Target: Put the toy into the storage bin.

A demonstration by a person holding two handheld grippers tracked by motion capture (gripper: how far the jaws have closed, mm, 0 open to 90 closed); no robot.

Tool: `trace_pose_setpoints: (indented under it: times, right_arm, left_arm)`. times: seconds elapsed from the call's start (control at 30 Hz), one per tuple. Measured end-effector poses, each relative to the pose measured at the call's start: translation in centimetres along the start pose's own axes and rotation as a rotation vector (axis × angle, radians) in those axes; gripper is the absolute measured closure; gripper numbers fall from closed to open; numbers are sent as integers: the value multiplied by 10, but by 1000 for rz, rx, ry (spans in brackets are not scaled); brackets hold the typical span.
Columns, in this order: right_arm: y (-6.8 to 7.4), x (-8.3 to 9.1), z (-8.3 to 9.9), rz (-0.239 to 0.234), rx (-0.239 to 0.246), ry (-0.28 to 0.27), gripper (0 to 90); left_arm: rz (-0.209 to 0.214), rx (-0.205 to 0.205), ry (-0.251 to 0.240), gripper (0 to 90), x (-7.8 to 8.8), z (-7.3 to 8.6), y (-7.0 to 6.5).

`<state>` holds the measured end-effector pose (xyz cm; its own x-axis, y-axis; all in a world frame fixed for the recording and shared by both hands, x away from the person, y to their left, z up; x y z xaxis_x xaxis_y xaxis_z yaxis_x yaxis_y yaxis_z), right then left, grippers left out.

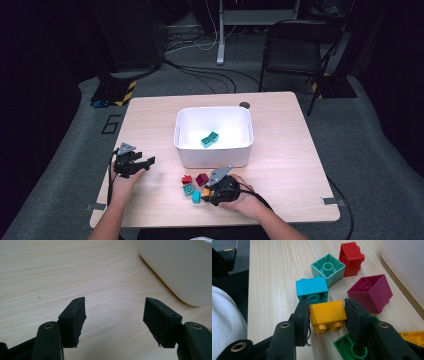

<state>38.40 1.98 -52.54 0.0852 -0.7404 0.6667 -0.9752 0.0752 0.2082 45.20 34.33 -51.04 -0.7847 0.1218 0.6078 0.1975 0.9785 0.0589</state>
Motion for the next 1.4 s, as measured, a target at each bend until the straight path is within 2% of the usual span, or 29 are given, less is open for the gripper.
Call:
trace_pose_setpoints:
  times: [0.13,0.5,0.6,0.63,0.73,1.07,1.4]
  right_arm:
    - [1,4,-2,3,-15,-15,584]
    - [1,19,-12,3,-18,-55,585]
    - [0,24,-14,4,-28,-68,586]
    - [1,26,-16,3,-53,-81,585]
    - [0,31,-18,0,-57,-95,586]
    - [-1,47,-26,4,-58,-117,585]
    - [4,72,-43,-1,-41,-144,586]
  left_arm:
    - [-1,2,-1,341,0,0,0]
    - [-5,6,-4,342,0,0,1]
    - [-6,6,-5,343,1,0,1]
    - [-8,11,-13,343,0,0,1]
    - [-8,11,-9,343,1,0,1]
    - [-9,12,-9,343,1,0,1]
    - [-9,12,-8,344,1,0,1]
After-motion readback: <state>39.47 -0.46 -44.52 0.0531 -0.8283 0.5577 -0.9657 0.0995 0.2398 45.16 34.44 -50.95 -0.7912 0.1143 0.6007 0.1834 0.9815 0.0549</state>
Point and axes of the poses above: each handheld gripper's, and its own axes: x roughly backward along the jaws, z roughly out of its underside, y roughly to its left, the point moved 3 cm from there along -x, roughly forward along the jaws, and after that the axes turned 15 degrees about -z, right-handed, at the moved point
